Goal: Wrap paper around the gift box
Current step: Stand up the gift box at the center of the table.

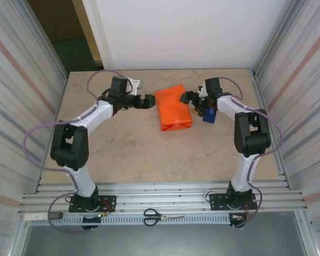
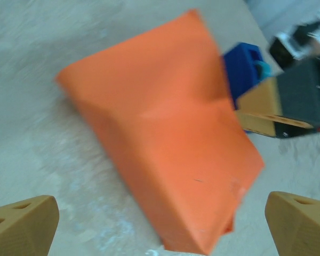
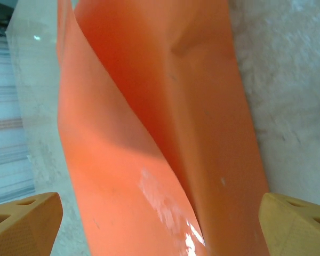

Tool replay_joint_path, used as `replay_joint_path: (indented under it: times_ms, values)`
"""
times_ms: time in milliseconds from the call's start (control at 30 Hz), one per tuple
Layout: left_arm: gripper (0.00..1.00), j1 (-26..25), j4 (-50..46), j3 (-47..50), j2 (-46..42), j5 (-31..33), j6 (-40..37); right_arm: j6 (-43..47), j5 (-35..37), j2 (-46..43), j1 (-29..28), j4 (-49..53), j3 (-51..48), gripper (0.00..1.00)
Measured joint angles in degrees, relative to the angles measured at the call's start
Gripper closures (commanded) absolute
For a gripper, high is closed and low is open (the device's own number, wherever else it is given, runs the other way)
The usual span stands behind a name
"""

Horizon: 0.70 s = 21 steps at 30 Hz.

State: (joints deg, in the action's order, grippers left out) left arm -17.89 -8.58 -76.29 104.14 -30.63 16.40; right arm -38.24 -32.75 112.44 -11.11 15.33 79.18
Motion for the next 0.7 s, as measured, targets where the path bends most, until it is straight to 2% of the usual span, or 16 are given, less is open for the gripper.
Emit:
replay_joint_path:
  times_ms: [100,267,333,467,667,700]
  values:
    - [0.01,2.47,-0.57,-0.07,4.63,-5.27,5.20,0.98,-1.53,3.56,-0.02,1.20,3.02,0.14]
    - [0.01,2.67,1.05,0.33,9.09,-14.05,12.33,2.54,-4.46,5.49,-0.59,2.10,2.86,0.21]
    - [0.01,2.51,1.40,0.33,10.21,-15.72,13.86,2.95,-5.31,4.79,-1.44,1.64,1.22,0.19]
    - [0.01,2.45,0.92,-0.90,12.31,-17.42,15.15,3.39,-4.57,2.69,-3.37,2.60,-2.03,0.10]
    - [0.01,2.43,-3.34,-11.30,19.56,-18.03,14.75,2.19,-3.48,2.49,-1.68,2.38,-1.68,0.07]
    - [0.04,2.40,-4.48,-13.27,20.72,-18.05,14.38,1.77,-3.30,2.75,-1.20,2.64,-0.76,0.08]
